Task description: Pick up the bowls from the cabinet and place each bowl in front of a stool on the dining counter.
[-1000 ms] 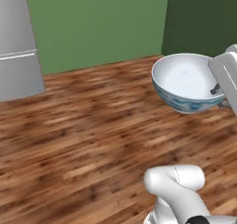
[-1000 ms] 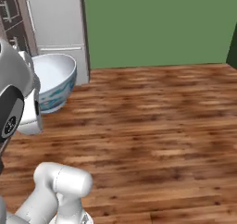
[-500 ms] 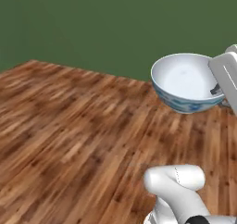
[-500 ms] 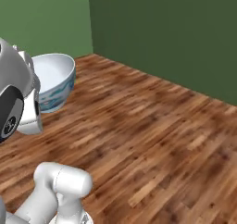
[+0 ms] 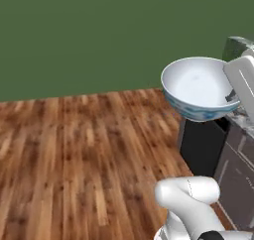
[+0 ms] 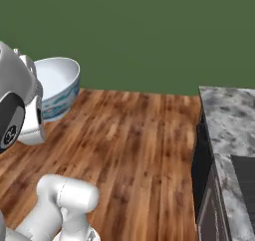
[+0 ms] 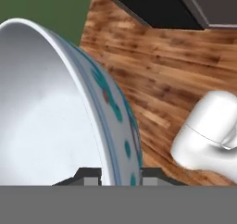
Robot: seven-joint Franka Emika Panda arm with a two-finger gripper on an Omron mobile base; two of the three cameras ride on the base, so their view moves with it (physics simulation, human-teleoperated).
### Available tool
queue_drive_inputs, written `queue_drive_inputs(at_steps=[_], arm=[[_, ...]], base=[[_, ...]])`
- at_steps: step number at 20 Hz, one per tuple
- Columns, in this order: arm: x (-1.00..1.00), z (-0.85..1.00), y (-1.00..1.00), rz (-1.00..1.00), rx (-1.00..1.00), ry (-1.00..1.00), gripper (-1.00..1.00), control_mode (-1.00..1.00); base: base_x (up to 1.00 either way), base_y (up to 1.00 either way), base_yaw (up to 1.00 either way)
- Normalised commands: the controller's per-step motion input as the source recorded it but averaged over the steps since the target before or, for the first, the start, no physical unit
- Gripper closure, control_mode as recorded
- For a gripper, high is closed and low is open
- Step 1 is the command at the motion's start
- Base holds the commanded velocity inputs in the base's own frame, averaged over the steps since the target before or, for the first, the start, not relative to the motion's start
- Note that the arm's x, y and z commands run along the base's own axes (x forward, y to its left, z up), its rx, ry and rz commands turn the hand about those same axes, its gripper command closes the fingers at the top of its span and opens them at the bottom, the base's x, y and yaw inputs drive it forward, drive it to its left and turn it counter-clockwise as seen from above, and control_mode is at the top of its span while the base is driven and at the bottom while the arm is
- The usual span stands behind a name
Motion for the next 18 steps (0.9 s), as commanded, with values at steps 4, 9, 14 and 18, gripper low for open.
queue_drive_inputs(at_steps=[4, 9, 14, 18], arm=[[0.00, 0.00, 0.00, 0.00, 0.00, 0.00, 1.00, 1.00], [0.00, 0.00, 0.00, 0.00, 0.00, 0.00, 1.00, 1.00], [0.00, 0.00, 0.00, 0.00, 0.00, 0.00, 1.00, 1.00], [0.00, 0.00, 0.00, 0.00, 0.00, 0.00, 1.00, 1.00]], base=[[0.20, 0.29, -0.86], [0.48, 0.60, -0.78], [0.68, 0.79, -0.71], [0.86, 0.99, -0.57]])
